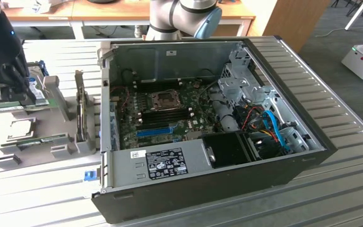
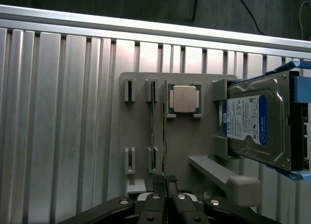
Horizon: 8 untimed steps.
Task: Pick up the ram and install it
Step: 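Pick up the ram and move it above insertion slot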
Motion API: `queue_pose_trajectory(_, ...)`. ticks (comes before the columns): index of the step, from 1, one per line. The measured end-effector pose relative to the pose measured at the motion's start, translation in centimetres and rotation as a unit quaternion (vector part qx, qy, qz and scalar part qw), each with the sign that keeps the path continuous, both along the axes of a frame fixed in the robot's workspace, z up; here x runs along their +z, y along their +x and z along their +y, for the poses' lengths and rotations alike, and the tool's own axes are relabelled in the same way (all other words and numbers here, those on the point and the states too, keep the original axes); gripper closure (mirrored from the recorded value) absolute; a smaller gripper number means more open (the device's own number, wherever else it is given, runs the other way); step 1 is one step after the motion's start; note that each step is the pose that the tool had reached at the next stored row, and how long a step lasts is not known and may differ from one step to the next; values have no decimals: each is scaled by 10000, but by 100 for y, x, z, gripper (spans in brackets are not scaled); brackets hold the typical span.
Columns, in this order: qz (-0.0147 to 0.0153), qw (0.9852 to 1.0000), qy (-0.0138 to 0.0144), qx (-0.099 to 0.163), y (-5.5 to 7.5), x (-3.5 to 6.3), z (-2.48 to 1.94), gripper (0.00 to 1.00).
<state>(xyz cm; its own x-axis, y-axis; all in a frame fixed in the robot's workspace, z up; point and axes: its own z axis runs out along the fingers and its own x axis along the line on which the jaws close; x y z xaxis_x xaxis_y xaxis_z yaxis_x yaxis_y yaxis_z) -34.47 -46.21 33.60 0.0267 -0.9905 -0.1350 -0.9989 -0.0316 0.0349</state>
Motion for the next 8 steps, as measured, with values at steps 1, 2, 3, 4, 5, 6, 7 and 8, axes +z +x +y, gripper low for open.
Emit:
queue_pose_trajectory(1, 0, 10000, 7, 0, 3, 13, 0, 88)
queue_pose_trajectory(2, 0, 10000, 15, 0, 6, 27, 0, 88)
queue_pose_trajectory(3, 0, 10000, 22, 0, 9, 39, 0, 88)
queue_pose_trajectory(4, 0, 10000, 29, 0, 12, 52, 0, 88)
queue_pose_trajectory(5, 0, 10000, 37, 0, 15, 64, 0, 88)
queue_pose_trajectory(6, 0, 10000, 46, 0, 17, 74, 0, 88)
queue_pose_trajectory(7, 0, 10000, 55, 0, 20, 86, 0, 88)
queue_pose_trajectory(8, 0, 10000, 65, 0, 22, 97, 0, 88)
